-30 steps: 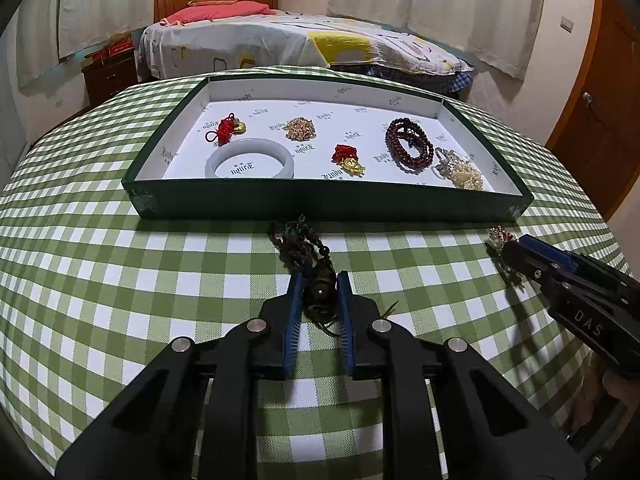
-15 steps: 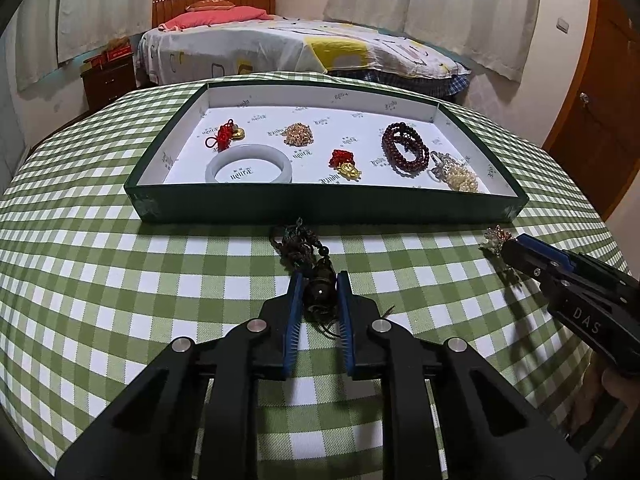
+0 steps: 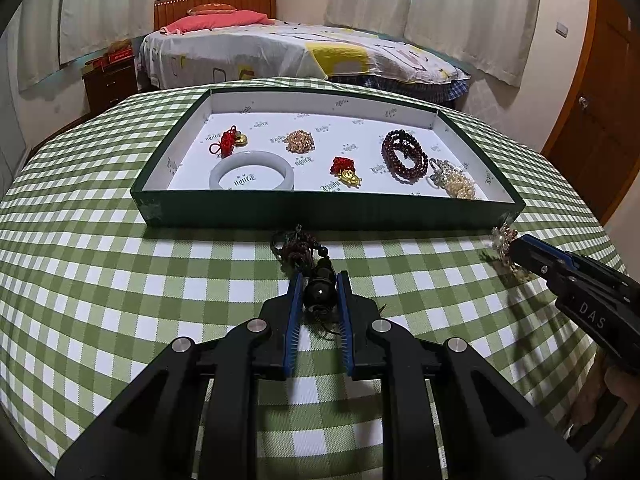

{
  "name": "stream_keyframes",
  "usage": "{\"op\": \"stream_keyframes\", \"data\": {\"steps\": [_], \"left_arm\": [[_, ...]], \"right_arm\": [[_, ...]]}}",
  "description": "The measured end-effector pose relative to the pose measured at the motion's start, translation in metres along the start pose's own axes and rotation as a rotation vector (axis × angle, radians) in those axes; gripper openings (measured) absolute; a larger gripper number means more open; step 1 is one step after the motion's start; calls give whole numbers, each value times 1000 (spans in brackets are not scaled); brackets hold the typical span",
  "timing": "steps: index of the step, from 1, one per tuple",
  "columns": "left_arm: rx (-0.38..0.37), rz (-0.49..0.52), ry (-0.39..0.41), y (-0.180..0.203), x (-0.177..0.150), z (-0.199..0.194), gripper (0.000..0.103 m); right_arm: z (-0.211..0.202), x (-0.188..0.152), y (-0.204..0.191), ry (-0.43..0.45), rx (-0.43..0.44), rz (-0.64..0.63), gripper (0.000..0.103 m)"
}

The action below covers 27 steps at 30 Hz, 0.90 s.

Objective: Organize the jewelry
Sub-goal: 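Lift the black pendant with the left tool while the right tool lifts the gold pearl brooch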

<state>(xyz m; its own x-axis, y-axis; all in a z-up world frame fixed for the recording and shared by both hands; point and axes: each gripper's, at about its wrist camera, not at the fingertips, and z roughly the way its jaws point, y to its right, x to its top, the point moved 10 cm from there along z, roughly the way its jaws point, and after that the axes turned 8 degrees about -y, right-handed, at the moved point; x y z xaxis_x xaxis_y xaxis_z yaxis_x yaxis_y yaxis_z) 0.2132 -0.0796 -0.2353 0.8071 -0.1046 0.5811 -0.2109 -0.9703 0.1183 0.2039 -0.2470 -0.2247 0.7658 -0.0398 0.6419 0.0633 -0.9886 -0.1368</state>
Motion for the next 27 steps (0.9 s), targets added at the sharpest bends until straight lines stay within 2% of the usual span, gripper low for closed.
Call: {"op": "stream_keyframes", "data": {"steps": [16,27], "left_arm": [[2,6,23,-1,4,-9,17],[2,5,18,-1,3,-9,17]], "right_arm": [[-7,2,1,19,5,8,12],[2,-2,-2,-20,1,-10,13]]}}
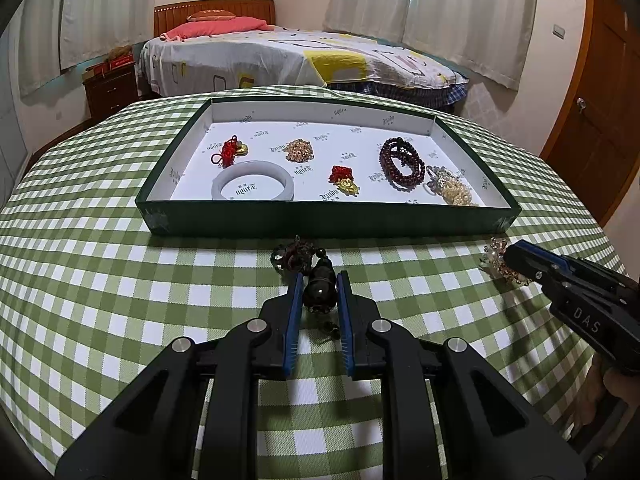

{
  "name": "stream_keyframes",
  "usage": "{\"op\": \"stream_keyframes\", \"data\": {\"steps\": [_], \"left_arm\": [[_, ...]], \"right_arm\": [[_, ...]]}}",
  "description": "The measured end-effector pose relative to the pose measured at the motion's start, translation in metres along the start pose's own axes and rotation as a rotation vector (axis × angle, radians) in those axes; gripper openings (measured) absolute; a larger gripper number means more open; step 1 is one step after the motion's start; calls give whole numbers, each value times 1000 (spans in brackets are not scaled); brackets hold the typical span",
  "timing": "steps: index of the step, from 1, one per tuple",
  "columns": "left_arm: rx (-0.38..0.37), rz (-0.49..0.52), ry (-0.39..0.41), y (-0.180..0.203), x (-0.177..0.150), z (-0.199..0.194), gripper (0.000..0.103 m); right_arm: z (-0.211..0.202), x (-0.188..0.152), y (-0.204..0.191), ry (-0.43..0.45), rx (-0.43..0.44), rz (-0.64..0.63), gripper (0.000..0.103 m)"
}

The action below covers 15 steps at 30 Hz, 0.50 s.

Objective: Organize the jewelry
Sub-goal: 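Lift the black pendant with the left tool while the right tool lifts the gold pearl brooch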

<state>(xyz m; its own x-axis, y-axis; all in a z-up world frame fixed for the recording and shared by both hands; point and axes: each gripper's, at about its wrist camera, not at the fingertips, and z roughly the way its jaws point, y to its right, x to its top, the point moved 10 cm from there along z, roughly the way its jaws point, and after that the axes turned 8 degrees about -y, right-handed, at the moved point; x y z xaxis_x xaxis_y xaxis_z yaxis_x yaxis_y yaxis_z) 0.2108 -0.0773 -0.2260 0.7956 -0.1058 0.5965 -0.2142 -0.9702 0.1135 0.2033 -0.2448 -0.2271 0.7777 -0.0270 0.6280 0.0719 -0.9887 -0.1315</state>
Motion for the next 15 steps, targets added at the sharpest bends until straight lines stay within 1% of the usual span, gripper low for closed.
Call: {"op": "stream_keyframes", "data": {"steps": [2,6,12,15], "left_arm": [[0,0,0,0,0,0,17],[0,0,-2,1,-1,1,17],[-1,1,-6,1,-2,3,17],[-2,1,-10,1,-4,6,17]], "right_arm": [[0,-1,0,-1,1,3,14],[4,-4,0,-20,1,2,24],[13,-12,0,-60,-5,-6,35],[13,-13,0,-66,-5,-7,35]]}}
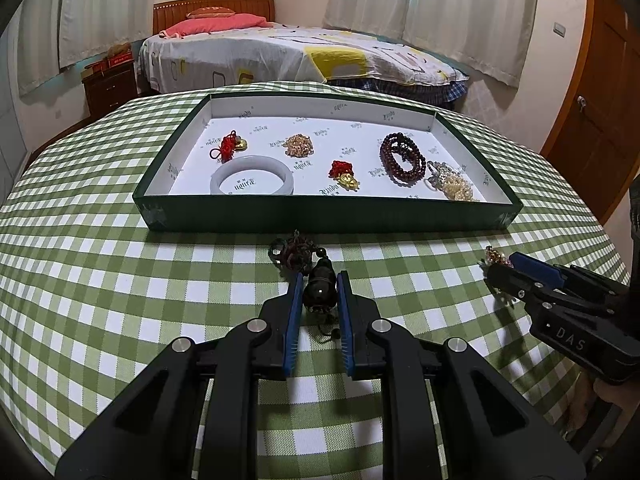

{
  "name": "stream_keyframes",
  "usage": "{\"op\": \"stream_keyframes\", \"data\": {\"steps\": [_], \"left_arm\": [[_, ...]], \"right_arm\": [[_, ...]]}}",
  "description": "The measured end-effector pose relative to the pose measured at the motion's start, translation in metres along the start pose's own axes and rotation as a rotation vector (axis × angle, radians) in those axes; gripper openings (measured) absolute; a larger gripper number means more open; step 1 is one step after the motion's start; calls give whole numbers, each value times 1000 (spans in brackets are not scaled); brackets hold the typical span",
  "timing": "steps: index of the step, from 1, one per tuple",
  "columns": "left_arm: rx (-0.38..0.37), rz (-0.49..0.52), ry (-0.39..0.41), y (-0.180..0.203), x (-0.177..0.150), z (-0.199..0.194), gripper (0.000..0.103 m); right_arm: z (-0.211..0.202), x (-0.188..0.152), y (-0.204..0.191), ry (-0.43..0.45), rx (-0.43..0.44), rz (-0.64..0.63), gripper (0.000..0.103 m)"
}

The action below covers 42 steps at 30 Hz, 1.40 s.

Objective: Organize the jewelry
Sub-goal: 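Lift the black pendant with the left tool while the right tool lifts the gold pearl brooch, then carry the black pendant into the box with the left tool while the right tool carries the brooch there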

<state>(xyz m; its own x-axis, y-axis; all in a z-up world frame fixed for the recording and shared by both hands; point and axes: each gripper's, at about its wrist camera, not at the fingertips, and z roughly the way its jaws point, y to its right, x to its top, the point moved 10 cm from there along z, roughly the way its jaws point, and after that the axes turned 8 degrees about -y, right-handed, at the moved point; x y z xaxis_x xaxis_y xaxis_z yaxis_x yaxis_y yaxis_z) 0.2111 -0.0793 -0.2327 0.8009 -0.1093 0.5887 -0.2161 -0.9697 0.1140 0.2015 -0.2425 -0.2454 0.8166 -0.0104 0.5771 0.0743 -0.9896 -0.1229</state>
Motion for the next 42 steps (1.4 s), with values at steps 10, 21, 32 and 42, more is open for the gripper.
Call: {"op": "stream_keyframes", "data": {"steps": [10,21,32,42], "left_arm": [[0,-3,5,-1,2,0,17],[0,-2,11,-2,5,-4,17],[-13,9,75,4,25,-31,17],[-35,24,174,13,74,-58,17]], "right_arm": [[-5,0,-1,16,-12,-14,30],[-13,3,-3,41,-8,-14,30],[-37,22,-10,104,10,-19,30],[-61,65,-17,194,33,-27,30]]}}
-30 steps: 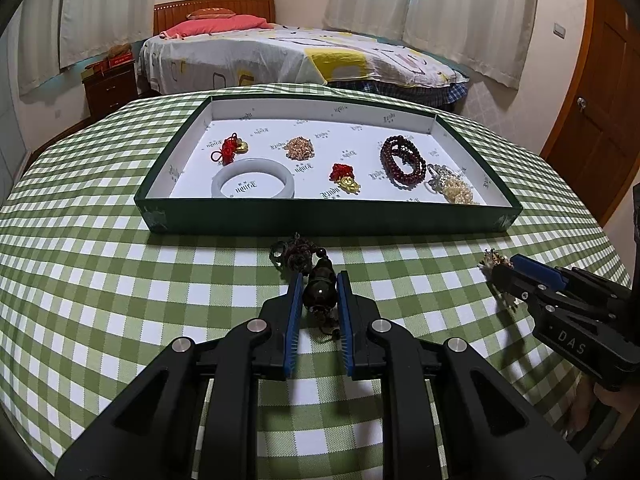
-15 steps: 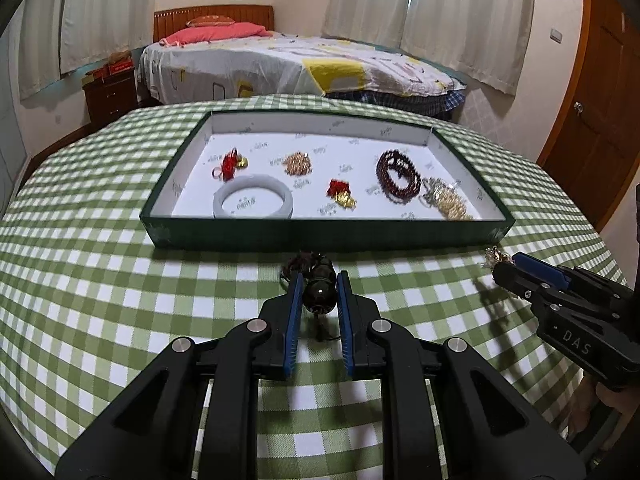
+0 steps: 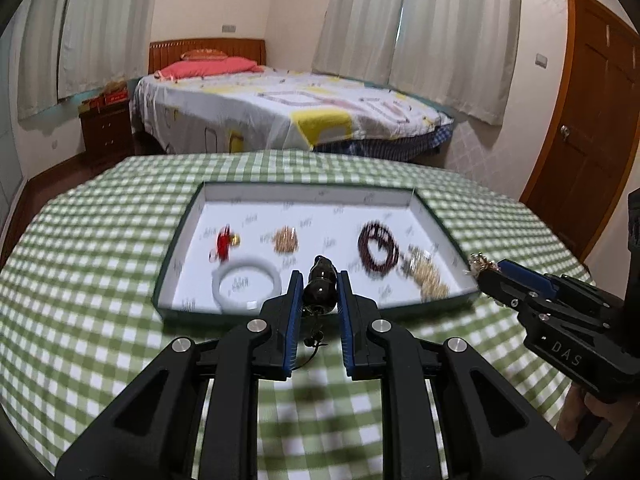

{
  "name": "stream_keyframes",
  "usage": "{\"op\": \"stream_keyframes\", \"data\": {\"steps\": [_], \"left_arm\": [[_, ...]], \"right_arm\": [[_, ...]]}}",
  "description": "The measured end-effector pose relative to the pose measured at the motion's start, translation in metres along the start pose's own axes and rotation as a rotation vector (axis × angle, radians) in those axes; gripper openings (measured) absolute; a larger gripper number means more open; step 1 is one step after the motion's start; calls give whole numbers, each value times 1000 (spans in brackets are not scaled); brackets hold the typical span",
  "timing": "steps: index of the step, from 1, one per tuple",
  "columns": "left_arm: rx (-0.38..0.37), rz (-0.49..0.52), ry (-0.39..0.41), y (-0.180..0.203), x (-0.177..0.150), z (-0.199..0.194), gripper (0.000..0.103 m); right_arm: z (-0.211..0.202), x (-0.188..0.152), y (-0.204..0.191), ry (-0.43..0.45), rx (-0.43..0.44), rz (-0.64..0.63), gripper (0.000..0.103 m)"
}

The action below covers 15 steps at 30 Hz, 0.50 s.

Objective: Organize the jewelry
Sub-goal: 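Carry the black pendant into the box with the left tool while the right tool carries the brooch there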

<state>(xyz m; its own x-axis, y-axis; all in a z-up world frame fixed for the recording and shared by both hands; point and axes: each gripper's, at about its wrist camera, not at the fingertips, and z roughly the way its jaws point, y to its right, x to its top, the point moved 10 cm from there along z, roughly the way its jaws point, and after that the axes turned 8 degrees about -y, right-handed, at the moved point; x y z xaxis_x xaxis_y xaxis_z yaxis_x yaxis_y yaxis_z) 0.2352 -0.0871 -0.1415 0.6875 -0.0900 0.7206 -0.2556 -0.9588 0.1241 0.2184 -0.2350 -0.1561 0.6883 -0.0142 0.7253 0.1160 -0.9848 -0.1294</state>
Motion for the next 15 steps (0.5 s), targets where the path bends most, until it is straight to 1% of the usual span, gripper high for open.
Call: {"op": "stream_keyframes", "data": {"steps": [9,15], "left_arm": [[-4,31,85,11,62,10,17],[5,43,99,15,89,34,17]], "right_arm": [[5,60,1,90,7,-12,30],[26,89,8,113,7,-18,30]]}}
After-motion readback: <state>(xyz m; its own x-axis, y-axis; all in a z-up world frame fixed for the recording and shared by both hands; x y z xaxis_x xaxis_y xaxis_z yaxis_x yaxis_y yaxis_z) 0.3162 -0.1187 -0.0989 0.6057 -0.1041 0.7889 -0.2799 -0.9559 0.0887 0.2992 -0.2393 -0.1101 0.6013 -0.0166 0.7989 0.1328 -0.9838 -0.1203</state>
